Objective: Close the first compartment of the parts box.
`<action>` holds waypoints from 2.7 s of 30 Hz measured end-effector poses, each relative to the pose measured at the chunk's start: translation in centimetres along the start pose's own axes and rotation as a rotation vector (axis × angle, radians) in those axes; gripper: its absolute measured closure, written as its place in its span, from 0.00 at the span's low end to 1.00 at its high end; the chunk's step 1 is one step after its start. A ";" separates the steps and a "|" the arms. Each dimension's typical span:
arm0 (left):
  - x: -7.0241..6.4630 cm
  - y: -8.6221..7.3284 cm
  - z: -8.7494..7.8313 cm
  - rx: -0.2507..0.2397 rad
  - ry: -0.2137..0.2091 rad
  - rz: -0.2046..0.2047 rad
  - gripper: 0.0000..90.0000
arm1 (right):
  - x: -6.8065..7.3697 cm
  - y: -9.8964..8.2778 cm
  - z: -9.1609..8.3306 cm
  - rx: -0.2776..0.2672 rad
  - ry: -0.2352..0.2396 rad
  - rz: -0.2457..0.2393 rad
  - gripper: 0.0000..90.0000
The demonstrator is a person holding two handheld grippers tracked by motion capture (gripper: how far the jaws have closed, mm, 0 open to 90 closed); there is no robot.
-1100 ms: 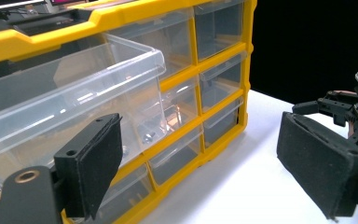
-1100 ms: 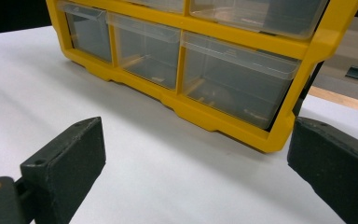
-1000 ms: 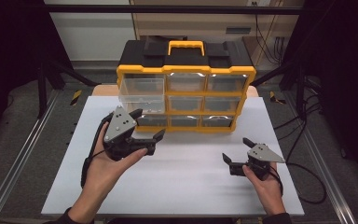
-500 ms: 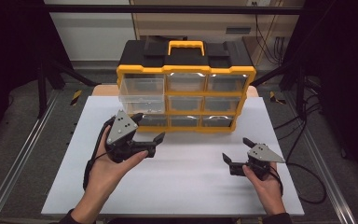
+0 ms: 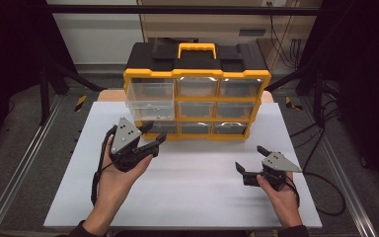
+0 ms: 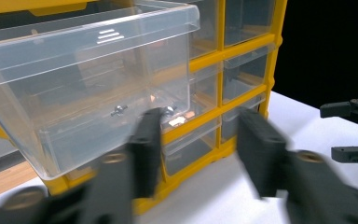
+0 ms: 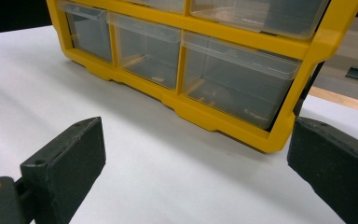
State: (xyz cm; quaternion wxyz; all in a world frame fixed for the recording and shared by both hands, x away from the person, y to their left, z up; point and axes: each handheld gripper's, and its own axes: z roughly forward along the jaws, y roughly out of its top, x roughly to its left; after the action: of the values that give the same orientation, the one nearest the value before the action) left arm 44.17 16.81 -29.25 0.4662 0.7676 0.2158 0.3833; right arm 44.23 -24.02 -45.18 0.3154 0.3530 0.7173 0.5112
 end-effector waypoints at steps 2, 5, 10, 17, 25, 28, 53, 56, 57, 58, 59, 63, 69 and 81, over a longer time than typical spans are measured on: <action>0.3 -0.1 0.2 0.002 0.014 -0.004 0.69 | 0.0 0.0 0.0 0.000 0.000 -0.001 0.05; 0.6 -0.3 0.5 0.013 0.028 -0.003 0.81 | 0.0 0.0 0.0 0.001 0.000 0.002 0.05; 0.9 -0.5 0.9 0.005 0.065 -0.005 0.93 | 0.0 0.0 0.0 0.002 0.003 0.005 0.05; 1.2 -0.5 1.5 0.021 0.102 -0.005 0.99 | -0.1 0.0 -0.1 -0.002 0.001 0.000 0.05; 1.6 -0.6 2.5 0.042 0.112 -0.014 0.99 | -0.1 0.1 -0.1 -0.004 0.002 -0.001 0.05; 1.5 -0.5 2.8 0.048 0.116 -0.012 0.99 | -0.1 0.1 -0.1 -0.004 0.002 -0.001 0.05; 3.3 0.3 5.8 0.075 0.168 -0.031 0.99 | -0.1 0.1 -0.2 -0.016 0.008 0.003 0.05; 3.5 0.4 6.2 0.078 0.169 -0.028 0.99 | -0.1 0.2 -0.2 -0.016 0.009 0.003 0.05; 3.6 0.5 6.3 0.082 0.170 -0.025 0.99 | -0.1 0.2 -0.2 -0.016 0.009 0.004 0.05; 3.6 0.5 6.4 0.081 0.173 -0.028 0.99 | -0.1 0.2 -0.2 -0.017 0.009 0.002 0.05; 3.8 0.5 6.5 0.082 0.171 -0.031 0.99 | -0.1 0.1 -0.2 -0.021 0.010 0.003 0.05; 4.1 0.5 6.9 0.084 0.173 -0.038 0.99 | -0.1 0.2 -0.2 -0.017 0.009 0.004 0.05; 4.2 0.5 7.3 0.086 0.180 -0.037 0.99 | -0.1 0.2 -0.2 -0.020 0.012 0.003 0.05; 4.5 0.5 7.8 0.087 0.190 -0.041 1.00 | -0.2 0.2 -0.3 -0.022 0.013 0.005 0.05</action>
State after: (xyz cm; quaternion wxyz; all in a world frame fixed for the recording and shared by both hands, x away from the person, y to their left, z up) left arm 53.09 15.37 -29.15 0.4174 0.7428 0.2910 0.4351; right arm 44.13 -24.24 -44.86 0.3134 0.3478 0.7127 0.5223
